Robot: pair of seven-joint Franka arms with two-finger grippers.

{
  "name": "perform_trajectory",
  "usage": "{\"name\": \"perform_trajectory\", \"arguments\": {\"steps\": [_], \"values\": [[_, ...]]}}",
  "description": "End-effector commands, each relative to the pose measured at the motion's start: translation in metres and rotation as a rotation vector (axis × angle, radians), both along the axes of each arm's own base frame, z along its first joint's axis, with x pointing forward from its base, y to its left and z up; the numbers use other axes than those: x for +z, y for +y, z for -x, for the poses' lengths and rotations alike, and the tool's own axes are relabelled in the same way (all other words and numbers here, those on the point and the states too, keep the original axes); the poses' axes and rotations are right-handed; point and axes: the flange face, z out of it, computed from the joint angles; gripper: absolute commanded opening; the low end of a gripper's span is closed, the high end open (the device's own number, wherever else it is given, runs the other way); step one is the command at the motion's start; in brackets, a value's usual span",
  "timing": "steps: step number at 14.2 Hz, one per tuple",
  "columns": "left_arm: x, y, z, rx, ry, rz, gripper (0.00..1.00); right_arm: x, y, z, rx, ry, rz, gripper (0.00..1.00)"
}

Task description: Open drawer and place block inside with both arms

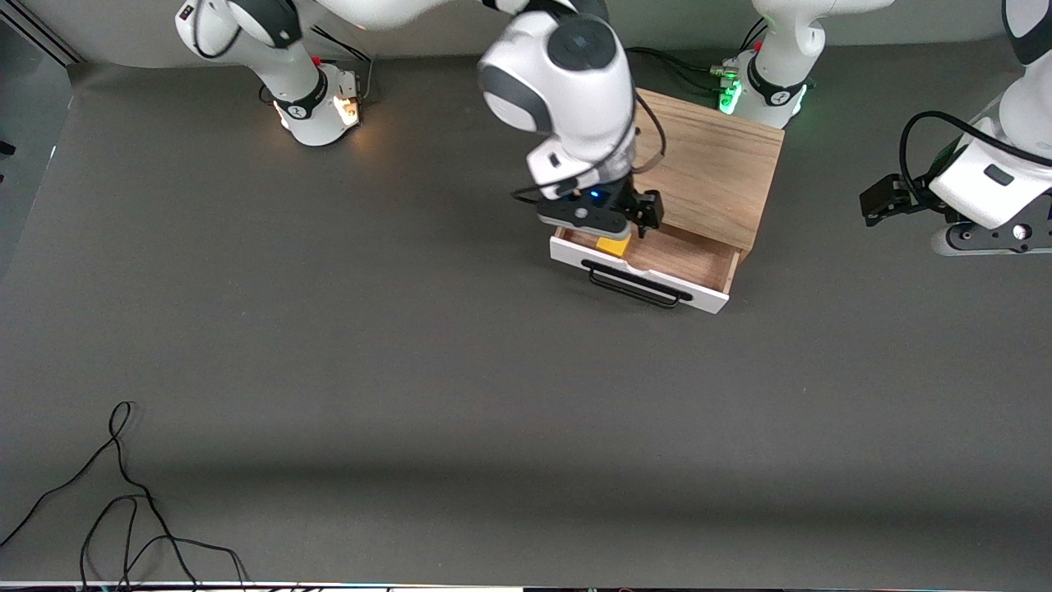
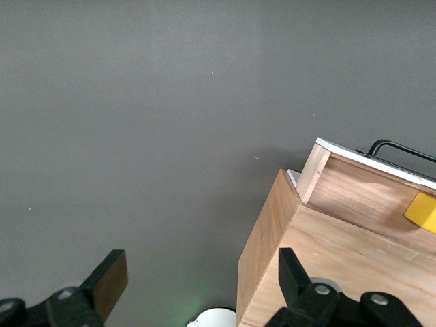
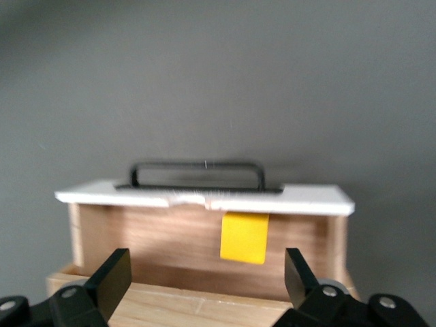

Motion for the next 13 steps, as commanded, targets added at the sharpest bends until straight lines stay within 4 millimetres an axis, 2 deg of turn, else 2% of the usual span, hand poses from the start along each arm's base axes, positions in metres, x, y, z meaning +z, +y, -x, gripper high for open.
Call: {"name": "perform_trajectory", "arguments": {"steps": [1, 2, 5, 8, 9, 11, 13], "values": [[0.004, 0.002, 0.007, -0.013, -0.010, 0.013, 0.99, 0.050, -0.088, -0.042, 0.028, -0.017, -0.013, 1.00], [0.004, 0.002, 0.007, -0.012, -0.010, 0.013, 0.99, 0.061, -0.123, -0.059, 0.039, -0.009, -0.007, 1.00], [0.004, 0.002, 0.007, -0.013, -0.010, 0.013, 0.99, 0.073, -0.242, -0.100, 0.111, -0.009, 0.055, 1.00], [0.004, 0.002, 0.006, -0.014, -0.016, 0.016, 0.99, 0.079, -0.368, -0.126, 0.140, -0.013, 0.067, 1.00], [0.004, 0.005, 0.005, -0.006, -0.016, 0.025, 0.99, 0.088, -0.406, -0.127, 0.132, -0.021, 0.058, 1.00], [0.004, 0.030, 0.003, 0.033, -0.009, 0.085, 0.99, 0.100, -0.472, -0.124, 0.132, -0.042, 0.075, 1.00], [0.002, 0.052, 0.001, -0.004, -0.005, 0.100, 0.99, 0.110, -0.510, -0.112, 0.172, -0.059, 0.103, 1.00]]}}
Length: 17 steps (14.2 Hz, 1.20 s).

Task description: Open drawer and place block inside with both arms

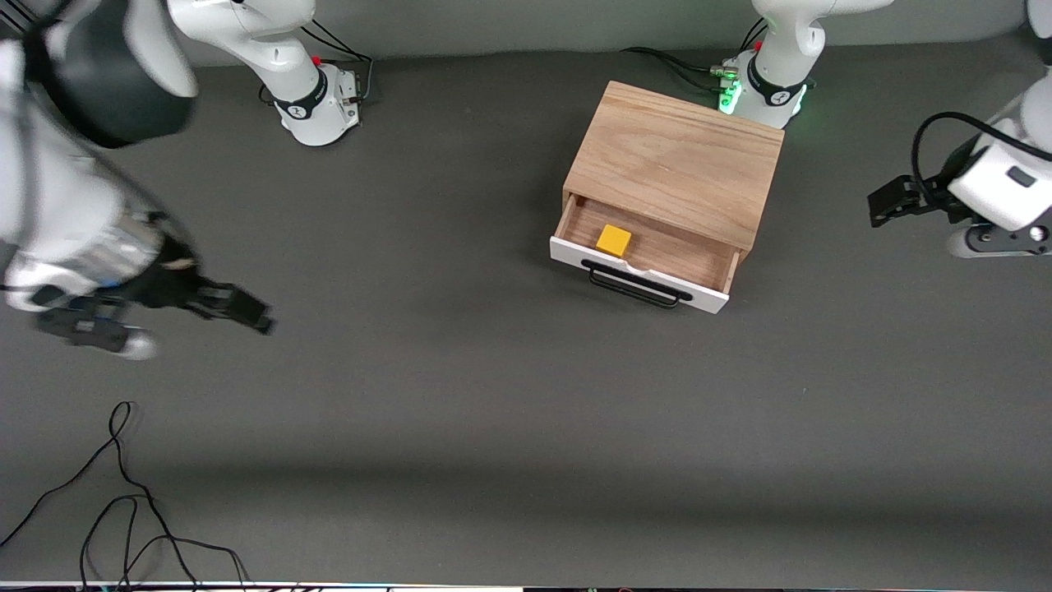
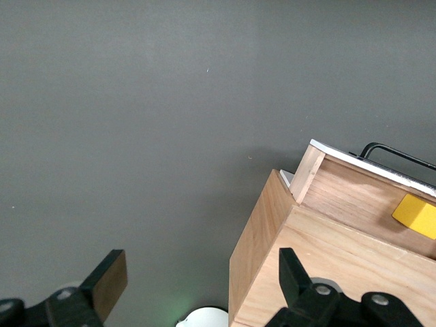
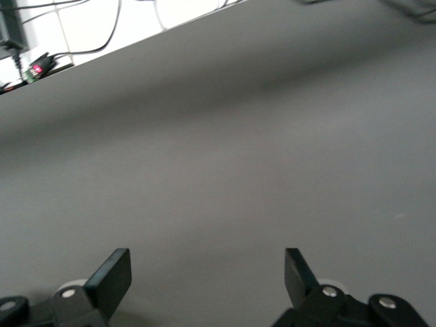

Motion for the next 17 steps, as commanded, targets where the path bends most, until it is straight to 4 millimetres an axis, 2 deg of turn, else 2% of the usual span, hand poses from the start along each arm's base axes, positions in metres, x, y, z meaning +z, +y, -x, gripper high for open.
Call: {"name": "perform_trajectory", "arguments": {"steps": [1, 4, 6, 8, 10, 17], "values": [[0.003, 0.025, 0.004, -0.031, -0.012, 0.035, 0.99, 0.016, -0.021, 0.038, 0.072, -0.006, 0.023, 1.00], [0.004, 0.019, 0.006, -0.028, -0.007, 0.031, 0.99, 0.022, -0.041, 0.049, 0.191, 0.060, 0.080, 1.00], [0.004, 0.015, 0.007, -0.035, -0.006, 0.026, 0.99, 0.018, -0.071, 0.047, 0.216, 0.078, 0.072, 1.00], [0.005, 0.012, 0.009, -0.042, -0.001, 0.018, 0.99, 0.018, -0.082, 0.045, 0.243, 0.073, 0.075, 1.00], [0.005, 0.001, 0.010, -0.063, 0.000, 0.004, 0.99, 0.020, -0.081, 0.043, 0.244, 0.068, 0.083, 1.00], [0.005, -0.001, 0.010, -0.068, 0.000, -0.001, 0.99, 0.021, -0.085, 0.043, 0.240, 0.068, 0.086, 1.00]]}}
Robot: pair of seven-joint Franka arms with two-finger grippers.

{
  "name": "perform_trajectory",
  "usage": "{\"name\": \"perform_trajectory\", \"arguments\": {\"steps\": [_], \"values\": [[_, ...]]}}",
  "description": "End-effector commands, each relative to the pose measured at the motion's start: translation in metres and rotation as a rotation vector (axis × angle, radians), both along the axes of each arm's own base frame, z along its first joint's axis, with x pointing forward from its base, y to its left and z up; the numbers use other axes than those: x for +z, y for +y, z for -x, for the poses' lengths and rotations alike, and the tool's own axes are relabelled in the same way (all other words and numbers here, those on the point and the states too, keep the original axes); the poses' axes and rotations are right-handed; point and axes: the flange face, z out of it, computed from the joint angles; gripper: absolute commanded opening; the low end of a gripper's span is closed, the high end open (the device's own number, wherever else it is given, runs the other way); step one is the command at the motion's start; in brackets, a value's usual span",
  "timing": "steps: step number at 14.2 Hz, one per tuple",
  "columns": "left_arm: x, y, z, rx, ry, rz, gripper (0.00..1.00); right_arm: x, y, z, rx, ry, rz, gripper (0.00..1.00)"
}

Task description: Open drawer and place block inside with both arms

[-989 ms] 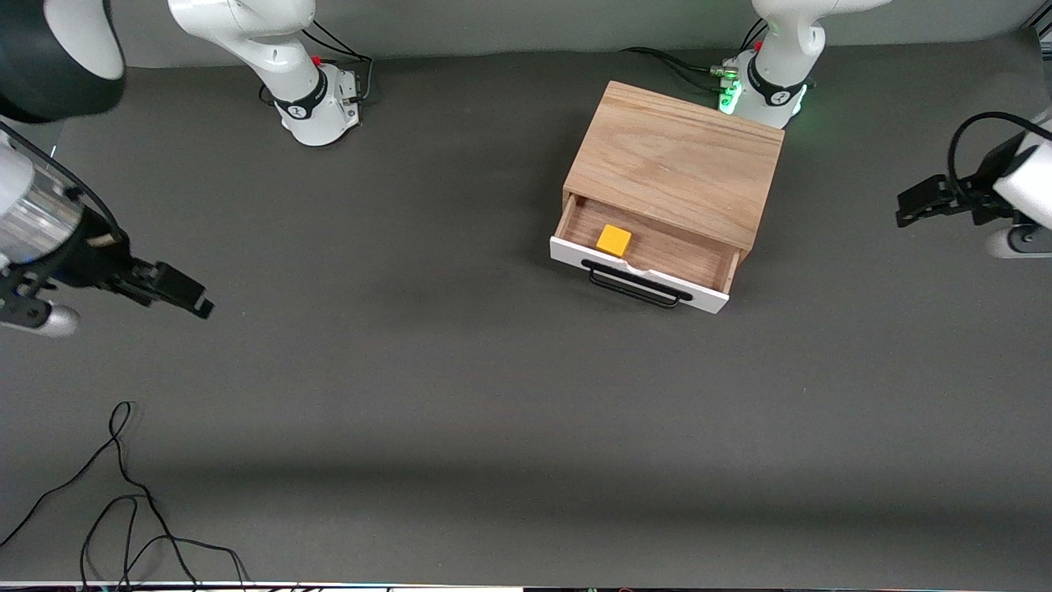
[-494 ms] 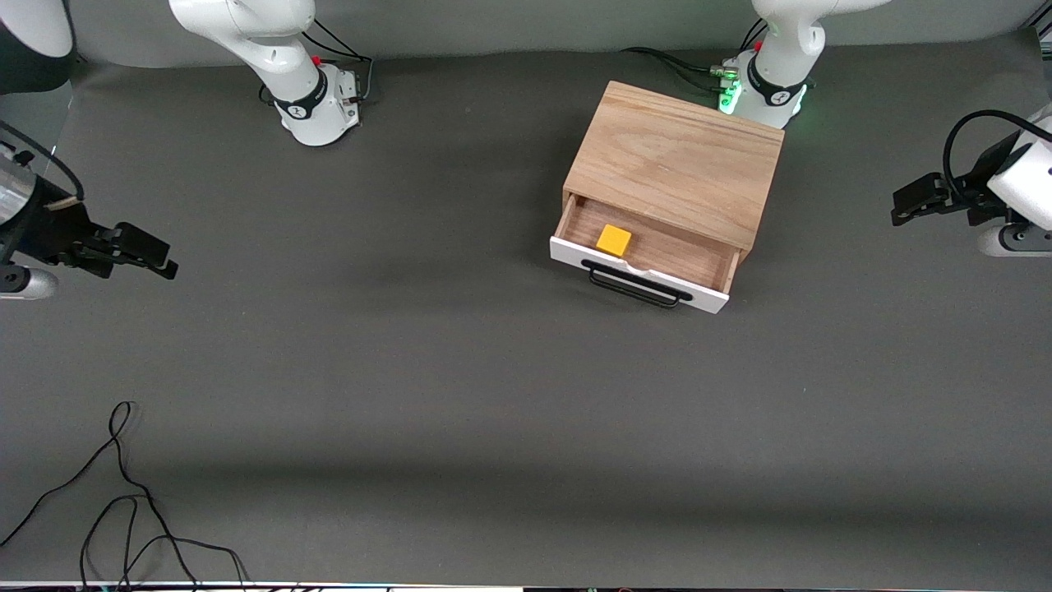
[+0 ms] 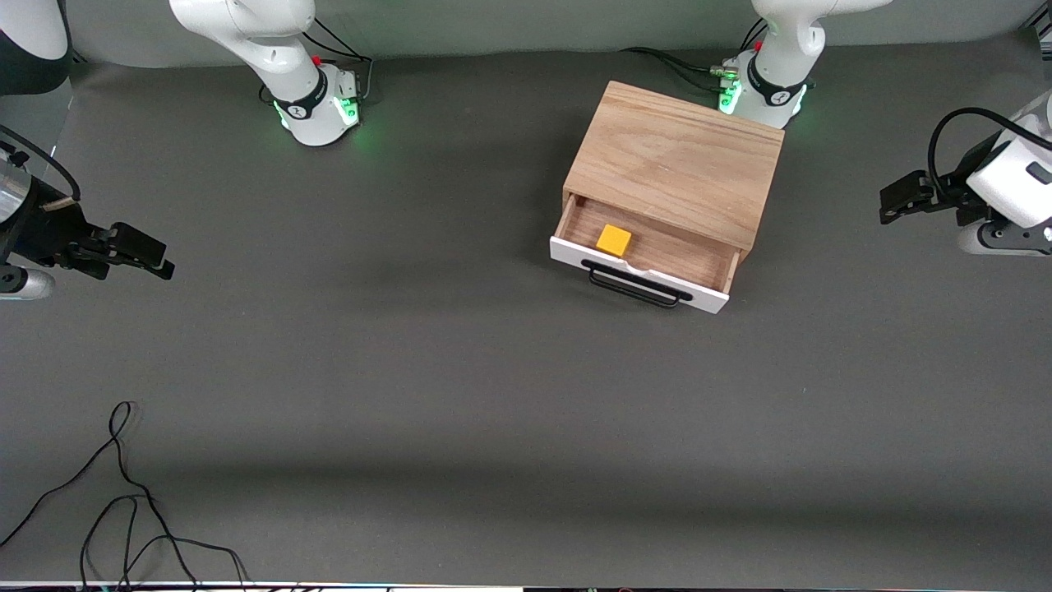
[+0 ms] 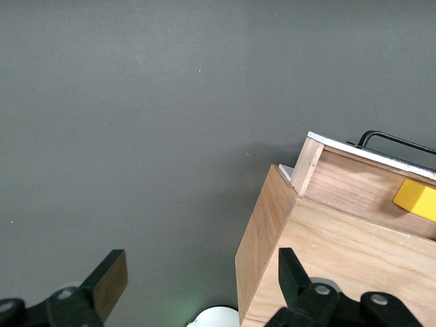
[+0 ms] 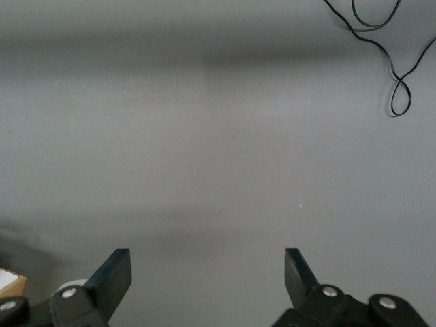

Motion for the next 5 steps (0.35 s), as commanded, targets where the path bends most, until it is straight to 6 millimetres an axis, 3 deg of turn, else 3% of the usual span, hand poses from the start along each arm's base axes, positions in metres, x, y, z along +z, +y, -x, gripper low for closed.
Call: {"name": "perform_trajectory", "arguments": {"steps": [1, 5], "values": [[0.0043, -0.0009, 0.0092, -0.006, -0.004, -0.015, 0.99, 0.0046, -0.0051, 0.0019, 0.018, -0.001, 0.012, 1.00], [0.0043, -0.0001, 0.0091, -0.004, -0.004, -0.015, 0.99, 0.0037, -0.0069, 0.0015, 0.015, 0.001, 0.012, 1.00]]}}
